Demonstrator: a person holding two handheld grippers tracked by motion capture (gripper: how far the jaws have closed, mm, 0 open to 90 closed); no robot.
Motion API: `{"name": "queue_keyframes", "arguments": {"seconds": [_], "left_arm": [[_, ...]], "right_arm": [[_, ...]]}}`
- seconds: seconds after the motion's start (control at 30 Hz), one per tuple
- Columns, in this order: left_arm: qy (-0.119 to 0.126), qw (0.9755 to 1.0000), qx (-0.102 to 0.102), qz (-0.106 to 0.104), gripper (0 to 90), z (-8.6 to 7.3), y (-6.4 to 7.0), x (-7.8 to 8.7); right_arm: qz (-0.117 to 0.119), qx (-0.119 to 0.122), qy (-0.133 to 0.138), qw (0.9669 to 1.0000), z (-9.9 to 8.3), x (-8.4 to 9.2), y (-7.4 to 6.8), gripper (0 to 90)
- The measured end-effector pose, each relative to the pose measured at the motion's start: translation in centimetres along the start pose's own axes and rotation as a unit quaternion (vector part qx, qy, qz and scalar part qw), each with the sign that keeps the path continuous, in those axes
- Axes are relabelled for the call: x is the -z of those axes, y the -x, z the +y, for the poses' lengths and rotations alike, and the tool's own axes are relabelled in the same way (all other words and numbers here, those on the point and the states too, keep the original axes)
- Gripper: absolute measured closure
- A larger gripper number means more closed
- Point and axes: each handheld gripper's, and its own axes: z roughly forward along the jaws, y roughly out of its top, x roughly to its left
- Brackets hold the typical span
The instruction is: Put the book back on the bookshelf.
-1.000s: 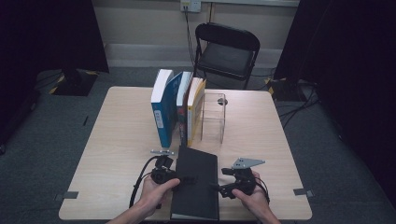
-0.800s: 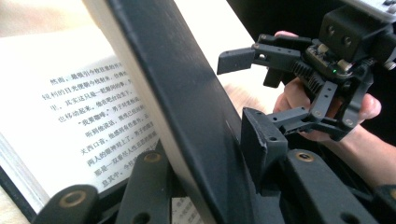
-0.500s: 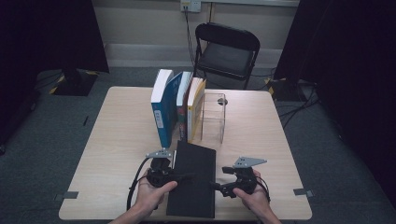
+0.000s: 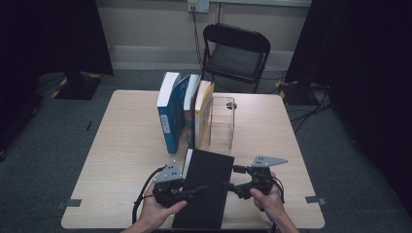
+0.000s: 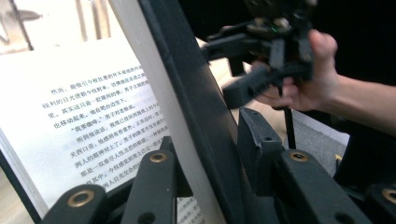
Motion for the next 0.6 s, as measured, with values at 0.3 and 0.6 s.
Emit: {"name": "queue_keyframes", "arguments": {"seconds": [0.3,0.6], "left_arm": [[0.011,0.999,-0.043,-0.009,68.9,-0.1,1.0,0.5],[0.017,0.9983,-0.051,-0.023,71.9,0.1,0.5,0.6]], "right_arm": [[0.083,-0.006,0.01,0.9965,2.2,-0.1,0.8,9.8],[0.066,0.021,0.027,0.9973,3.3,1.2,-0.3,18.7]]}}
